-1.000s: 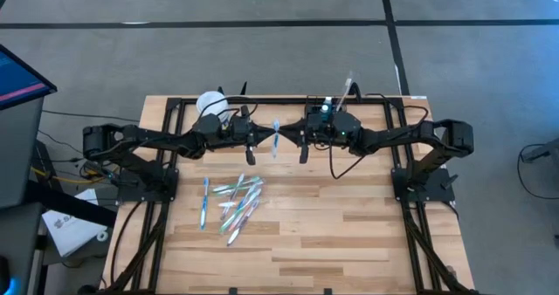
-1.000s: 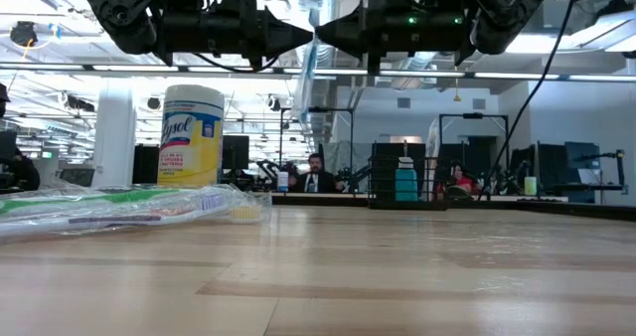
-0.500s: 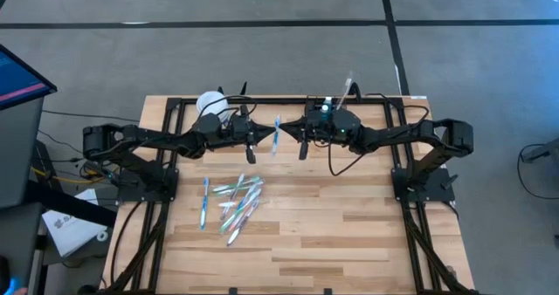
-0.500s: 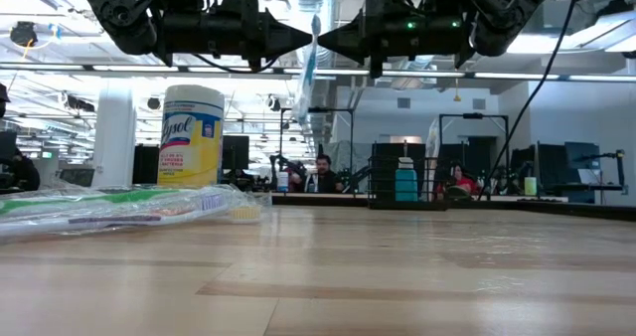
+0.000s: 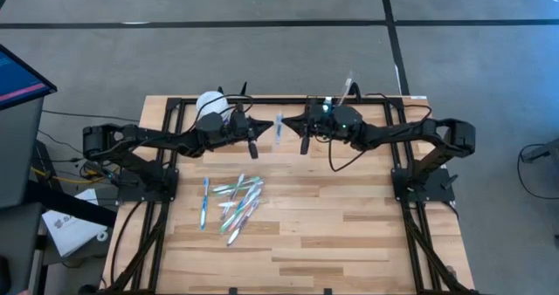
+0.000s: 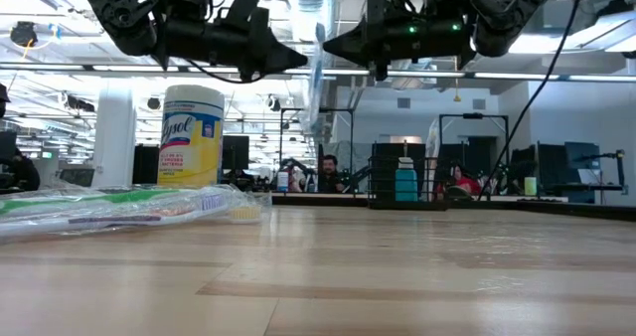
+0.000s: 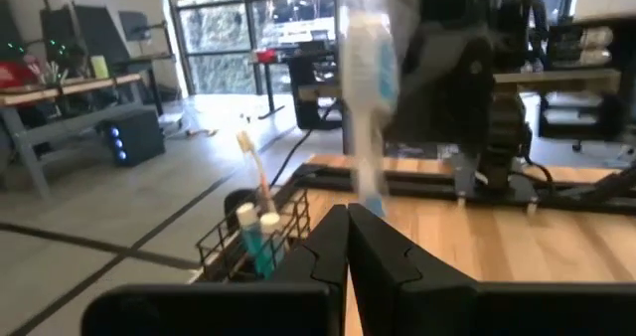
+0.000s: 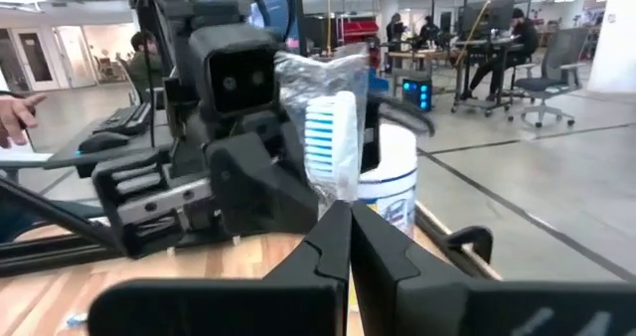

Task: Pick & Place toothbrushing station
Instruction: Put the blue toothbrush into the black mesh organizer

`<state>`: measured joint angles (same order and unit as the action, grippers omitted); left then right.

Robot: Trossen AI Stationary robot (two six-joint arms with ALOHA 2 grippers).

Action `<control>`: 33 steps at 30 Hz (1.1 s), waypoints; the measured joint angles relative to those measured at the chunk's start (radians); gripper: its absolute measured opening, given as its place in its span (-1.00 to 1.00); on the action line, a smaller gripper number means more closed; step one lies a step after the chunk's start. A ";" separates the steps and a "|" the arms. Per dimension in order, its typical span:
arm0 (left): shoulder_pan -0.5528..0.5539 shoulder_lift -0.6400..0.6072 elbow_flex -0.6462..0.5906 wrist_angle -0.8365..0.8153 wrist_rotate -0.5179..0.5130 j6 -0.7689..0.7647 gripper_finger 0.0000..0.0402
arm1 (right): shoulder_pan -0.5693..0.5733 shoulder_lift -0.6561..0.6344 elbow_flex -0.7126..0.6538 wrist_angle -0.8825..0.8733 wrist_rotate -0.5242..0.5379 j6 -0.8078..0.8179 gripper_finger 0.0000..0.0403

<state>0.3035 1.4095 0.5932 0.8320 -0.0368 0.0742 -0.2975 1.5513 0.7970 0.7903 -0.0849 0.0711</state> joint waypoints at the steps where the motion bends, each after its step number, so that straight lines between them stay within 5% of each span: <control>1: 0.000 0.000 0.000 -0.009 0.000 0.000 -0.99 | -0.006 -0.002 -0.004 0.002 0.001 0.000 -1.00; 19: -0.036 0.000 0.000 -0.056 0.006 -0.007 -0.99 | -0.185 -0.069 -0.038 -0.064 0.217 -0.071 -1.00; 33: -0.035 -0.001 0.000 -0.060 0.005 -0.007 -0.99 | -0.313 -0.069 -0.038 -0.079 0.224 -0.071 -1.00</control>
<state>0.2687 1.4090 0.5932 0.7715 -0.0320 0.0669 -0.6104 1.4822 0.7593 0.7117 0.1394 0.0002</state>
